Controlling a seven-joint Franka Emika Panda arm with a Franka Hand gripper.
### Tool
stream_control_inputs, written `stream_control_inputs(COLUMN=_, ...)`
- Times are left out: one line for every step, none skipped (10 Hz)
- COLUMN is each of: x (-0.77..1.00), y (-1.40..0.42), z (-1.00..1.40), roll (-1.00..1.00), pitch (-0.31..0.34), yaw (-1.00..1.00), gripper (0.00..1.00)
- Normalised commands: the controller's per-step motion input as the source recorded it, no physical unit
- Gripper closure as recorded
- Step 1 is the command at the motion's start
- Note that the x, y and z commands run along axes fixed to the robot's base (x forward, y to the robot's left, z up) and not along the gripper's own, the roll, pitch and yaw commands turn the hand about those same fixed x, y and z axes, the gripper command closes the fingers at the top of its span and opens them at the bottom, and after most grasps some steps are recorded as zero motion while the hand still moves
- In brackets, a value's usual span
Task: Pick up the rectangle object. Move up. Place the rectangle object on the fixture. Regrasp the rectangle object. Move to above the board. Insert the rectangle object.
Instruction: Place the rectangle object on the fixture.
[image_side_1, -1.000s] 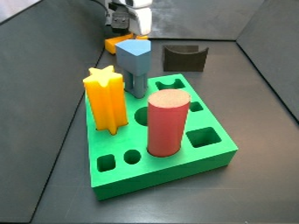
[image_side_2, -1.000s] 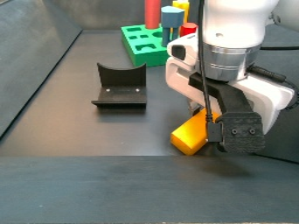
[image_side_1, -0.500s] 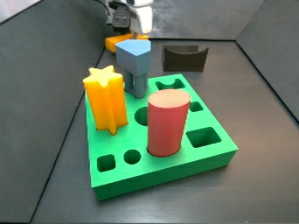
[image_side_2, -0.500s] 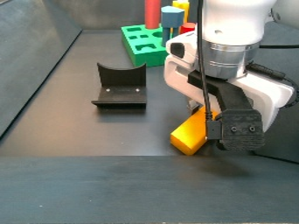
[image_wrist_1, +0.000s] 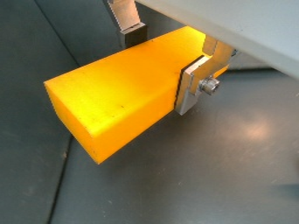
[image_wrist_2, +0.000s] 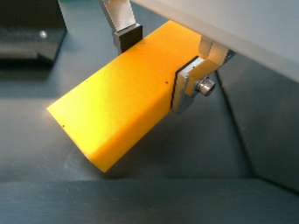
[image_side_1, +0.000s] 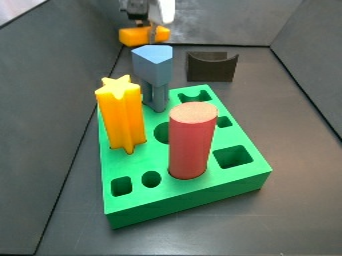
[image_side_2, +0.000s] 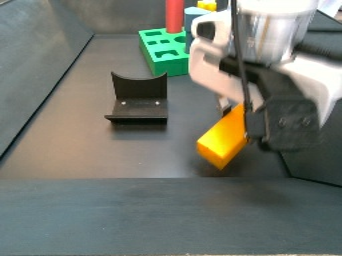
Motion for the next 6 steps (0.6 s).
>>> stream_control_inputs(x=0.00, y=0.00, z=1.00, roll=0.00, pitch=0.000, yaw=0.00, gripper=1.00)
stream_control_inputs(x=0.00, y=0.00, z=1.00, roll=0.00, pitch=0.003, yaw=0.00, gripper=1.00)
stream_control_inputs(x=-0.01, y=0.00, z=1.00, roll=0.01, pitch=0.009, yaw=0.00, gripper=1.00)
stream_control_inputs(x=-0.02, y=0.00, z=1.00, roll=0.01, pitch=0.018, yaw=-0.01, gripper=1.00)
stream_control_inputs(x=-0.02, y=0.00, z=1.00, roll=0.01, pitch=0.024, yaw=-0.01, gripper=1.00)
stream_control_inputs(x=-0.02, y=0.01, z=1.00, roll=0.01, pitch=0.027, yaw=-0.01, gripper=1.00)
